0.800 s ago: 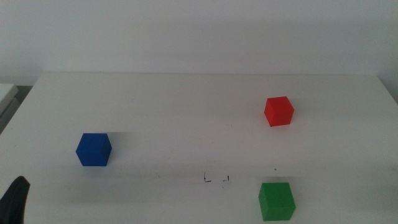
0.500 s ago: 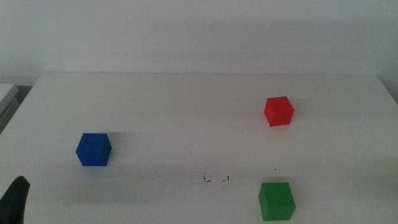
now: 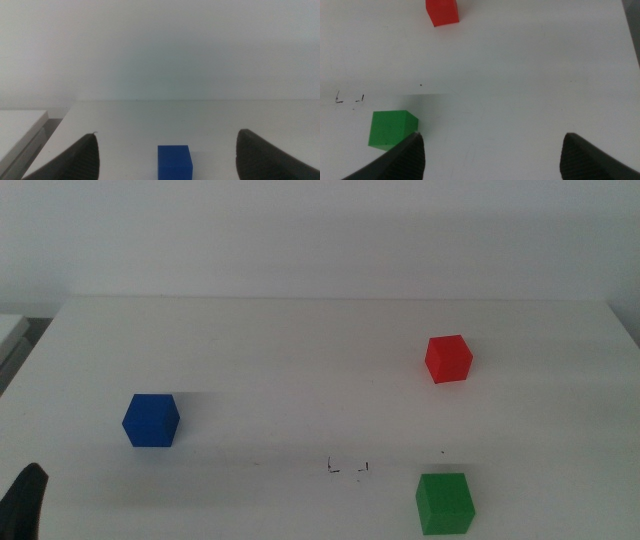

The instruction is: Stack red cubes first, then green, then blue cubes in a specific spot.

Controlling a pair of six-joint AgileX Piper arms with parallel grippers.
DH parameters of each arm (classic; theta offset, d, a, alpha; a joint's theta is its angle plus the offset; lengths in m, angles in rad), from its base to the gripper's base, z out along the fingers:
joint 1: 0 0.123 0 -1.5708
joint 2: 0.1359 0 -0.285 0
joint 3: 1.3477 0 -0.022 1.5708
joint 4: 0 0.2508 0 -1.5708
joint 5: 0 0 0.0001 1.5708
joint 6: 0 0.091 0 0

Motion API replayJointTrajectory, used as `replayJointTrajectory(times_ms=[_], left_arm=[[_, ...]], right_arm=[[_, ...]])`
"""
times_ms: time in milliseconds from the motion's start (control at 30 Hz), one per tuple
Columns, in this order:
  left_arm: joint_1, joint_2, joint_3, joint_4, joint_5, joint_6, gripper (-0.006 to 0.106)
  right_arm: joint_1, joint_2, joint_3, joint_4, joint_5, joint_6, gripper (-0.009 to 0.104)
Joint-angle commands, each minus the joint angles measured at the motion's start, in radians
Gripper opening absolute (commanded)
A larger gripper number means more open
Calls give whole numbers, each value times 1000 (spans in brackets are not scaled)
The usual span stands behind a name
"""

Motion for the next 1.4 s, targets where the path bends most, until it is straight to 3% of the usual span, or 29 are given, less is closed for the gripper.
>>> replayJointTrajectory(times_ms=[0,233,433,633,833,967,1200,1367], left_arm=[[-1,-5,-1,-2,-13,-2,94],[-1,-5,-1,-2,-13,-2,94],[-1,-5,-1,-2,-13,-2,94],[-1,-5,-1,-2,-13,-2,94],[-1,-5,-1,-2,-13,-2,94],[-1,-5,-1,-2,-13,-2,94],[-1,-5,-1,-2,-13,-2,94],[-1,-5,-1,-2,-13,-2,94]], right_arm=[[-7,36,-35,12,29,5,92],[-7,49,-35,72,-25,22,92],[-7,94,-55,49,-7,68,92],[-7,304,-205,53,95,72,92],[-3,527,-373,75,98,72,92],[68,691,-513,38,93,74,92],[236,970,-786,-134,115,112,92],[252,1166,-989,-122,178,112,92]])
